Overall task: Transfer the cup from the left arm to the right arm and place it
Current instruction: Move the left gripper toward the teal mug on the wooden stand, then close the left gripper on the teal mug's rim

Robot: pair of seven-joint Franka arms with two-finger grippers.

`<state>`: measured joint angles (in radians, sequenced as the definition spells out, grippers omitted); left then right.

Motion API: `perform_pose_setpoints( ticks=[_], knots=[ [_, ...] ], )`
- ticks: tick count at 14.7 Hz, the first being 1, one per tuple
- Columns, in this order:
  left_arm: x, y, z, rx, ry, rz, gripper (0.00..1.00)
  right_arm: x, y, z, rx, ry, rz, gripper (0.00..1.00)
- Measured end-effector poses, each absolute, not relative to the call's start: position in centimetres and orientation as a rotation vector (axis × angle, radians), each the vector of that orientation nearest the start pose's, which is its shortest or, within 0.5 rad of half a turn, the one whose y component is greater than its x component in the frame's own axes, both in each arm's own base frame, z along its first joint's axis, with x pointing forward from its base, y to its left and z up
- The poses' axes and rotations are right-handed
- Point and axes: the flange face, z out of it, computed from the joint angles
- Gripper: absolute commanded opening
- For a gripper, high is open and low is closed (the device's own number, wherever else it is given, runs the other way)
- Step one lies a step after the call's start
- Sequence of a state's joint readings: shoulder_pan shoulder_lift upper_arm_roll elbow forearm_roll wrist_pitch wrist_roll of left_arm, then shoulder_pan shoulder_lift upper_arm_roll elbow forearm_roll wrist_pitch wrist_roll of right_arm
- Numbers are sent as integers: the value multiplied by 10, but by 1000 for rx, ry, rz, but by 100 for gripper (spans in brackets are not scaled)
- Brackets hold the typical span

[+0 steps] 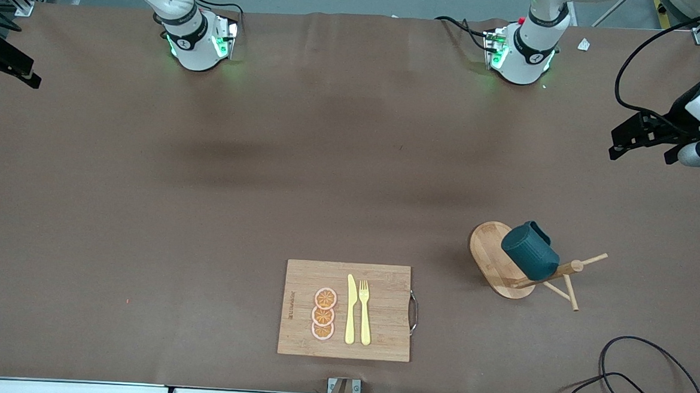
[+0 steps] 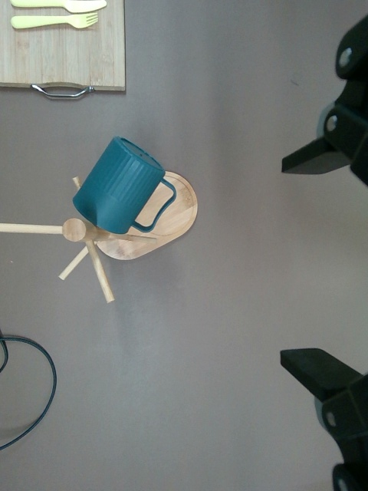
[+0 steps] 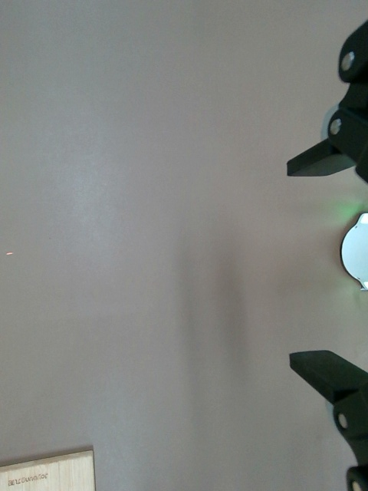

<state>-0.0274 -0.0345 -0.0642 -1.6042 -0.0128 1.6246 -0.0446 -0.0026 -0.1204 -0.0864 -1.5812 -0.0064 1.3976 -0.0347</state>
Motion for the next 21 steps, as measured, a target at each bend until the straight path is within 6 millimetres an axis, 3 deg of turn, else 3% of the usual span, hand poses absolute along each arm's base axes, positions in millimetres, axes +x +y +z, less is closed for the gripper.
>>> perform_pose_setpoints(
  ticks=[7, 9, 12, 14, 17, 21],
  knots=[
    [547, -60, 631, -3121, 114, -83, 100, 496, -48, 668, -3131, 83, 99, 100],
    [545, -66, 625, -3120, 39, -19, 100, 496, -48, 668, -3131, 83, 99, 100],
    [544, -73, 611, -3102, -269, 69, 100, 496, -48, 668, -3131, 83, 99, 100],
    [555, -76, 600, -3088, -538, 99, 100, 496, -48, 668, -3131, 83, 99, 100],
    [590, -79, 574, -3050, -920, 154, 100, 495, -48, 668, -3131, 84, 99, 100],
    [636, -83, 514, -2936, -1365, 237, 100, 495, -48, 668, -3131, 84, 99, 100]
  ],
)
